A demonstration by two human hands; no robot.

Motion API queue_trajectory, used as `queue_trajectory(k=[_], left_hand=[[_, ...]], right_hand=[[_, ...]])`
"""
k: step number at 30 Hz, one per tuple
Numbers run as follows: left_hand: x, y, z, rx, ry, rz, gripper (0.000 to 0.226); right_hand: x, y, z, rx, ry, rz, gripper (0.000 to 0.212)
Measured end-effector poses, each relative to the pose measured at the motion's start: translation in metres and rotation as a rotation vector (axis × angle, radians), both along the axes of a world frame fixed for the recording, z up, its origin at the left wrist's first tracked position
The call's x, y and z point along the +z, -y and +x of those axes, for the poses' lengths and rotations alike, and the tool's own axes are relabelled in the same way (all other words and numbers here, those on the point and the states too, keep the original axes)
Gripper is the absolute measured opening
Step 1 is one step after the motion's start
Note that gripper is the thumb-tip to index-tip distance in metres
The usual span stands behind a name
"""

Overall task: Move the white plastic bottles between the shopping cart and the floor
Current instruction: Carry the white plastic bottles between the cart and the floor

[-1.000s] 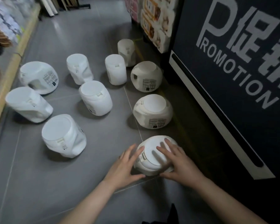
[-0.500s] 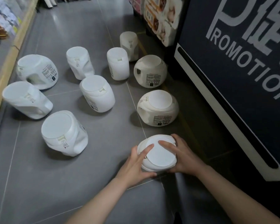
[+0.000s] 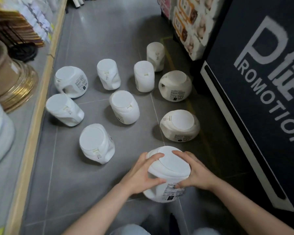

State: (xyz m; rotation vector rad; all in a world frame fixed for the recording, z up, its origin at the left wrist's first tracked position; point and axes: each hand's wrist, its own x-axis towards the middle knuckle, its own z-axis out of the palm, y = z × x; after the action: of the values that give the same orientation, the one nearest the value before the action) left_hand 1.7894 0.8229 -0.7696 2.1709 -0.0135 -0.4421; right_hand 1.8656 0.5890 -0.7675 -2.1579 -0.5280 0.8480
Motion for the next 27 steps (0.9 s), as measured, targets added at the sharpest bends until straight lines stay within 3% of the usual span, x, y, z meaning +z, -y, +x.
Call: queue_trajectory(k=[9,17,22,27], left_hand=[[0.241,-0.037,-0.009,0.16,0.111,-0.064,0.066],[0.425,-0.088,-0.05,0.444,0.158,-0.327,0.066],[0.538,-0.114,-0.078,0.6,0.273,-0.259,0.054],[0.598,-0.133,-0.118,0.814,0.377,-0.097,0.041]], right_hand=[[0.241,-0.034,0.01,0.062,-0.006,0.159,0.096],[0.443,-0.101,-0.014,-0.012,0.044,0.371,0.085],[0.535,-0.149,-0.044,-0.077,0.004,0.409,0.086],[0.589,-0.197,-0.08,-0.124,-0.025,0.494,0.072]])
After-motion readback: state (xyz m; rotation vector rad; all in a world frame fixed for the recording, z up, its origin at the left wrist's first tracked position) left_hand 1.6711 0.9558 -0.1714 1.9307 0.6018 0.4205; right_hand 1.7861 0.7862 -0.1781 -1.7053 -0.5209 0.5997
